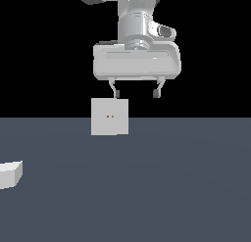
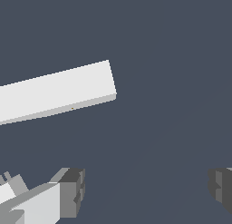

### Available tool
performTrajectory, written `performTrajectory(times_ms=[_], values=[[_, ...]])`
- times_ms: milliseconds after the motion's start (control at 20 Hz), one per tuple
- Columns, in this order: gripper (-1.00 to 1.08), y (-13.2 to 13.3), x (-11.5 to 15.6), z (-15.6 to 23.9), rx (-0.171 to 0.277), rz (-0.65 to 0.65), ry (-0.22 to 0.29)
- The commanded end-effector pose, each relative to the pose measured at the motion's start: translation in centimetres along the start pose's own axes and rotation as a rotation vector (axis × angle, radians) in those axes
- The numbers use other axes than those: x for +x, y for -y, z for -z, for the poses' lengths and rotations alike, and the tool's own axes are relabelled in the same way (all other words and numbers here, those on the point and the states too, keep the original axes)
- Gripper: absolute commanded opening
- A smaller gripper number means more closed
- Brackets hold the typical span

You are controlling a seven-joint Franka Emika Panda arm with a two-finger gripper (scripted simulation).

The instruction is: Plug the charger into the wall socket.

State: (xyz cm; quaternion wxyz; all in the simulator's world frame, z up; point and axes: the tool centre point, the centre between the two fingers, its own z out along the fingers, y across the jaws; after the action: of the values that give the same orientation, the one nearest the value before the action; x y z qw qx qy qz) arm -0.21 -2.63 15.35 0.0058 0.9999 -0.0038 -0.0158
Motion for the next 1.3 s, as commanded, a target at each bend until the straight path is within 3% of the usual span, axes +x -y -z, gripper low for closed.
performTrajectory(times_ms=[0,250,500,1250], values=[[1.00,0.0,0.0,0.0,0.000,0.000,0.000],[1.00,0.9,-0.2,-0.3,0.001,0.019,-0.004],[1.00,3.6,-1.1,-1.4,0.003,0.077,-0.015],[1.00,17.2,-8.0,-7.3,0.018,0.396,-0.075]])
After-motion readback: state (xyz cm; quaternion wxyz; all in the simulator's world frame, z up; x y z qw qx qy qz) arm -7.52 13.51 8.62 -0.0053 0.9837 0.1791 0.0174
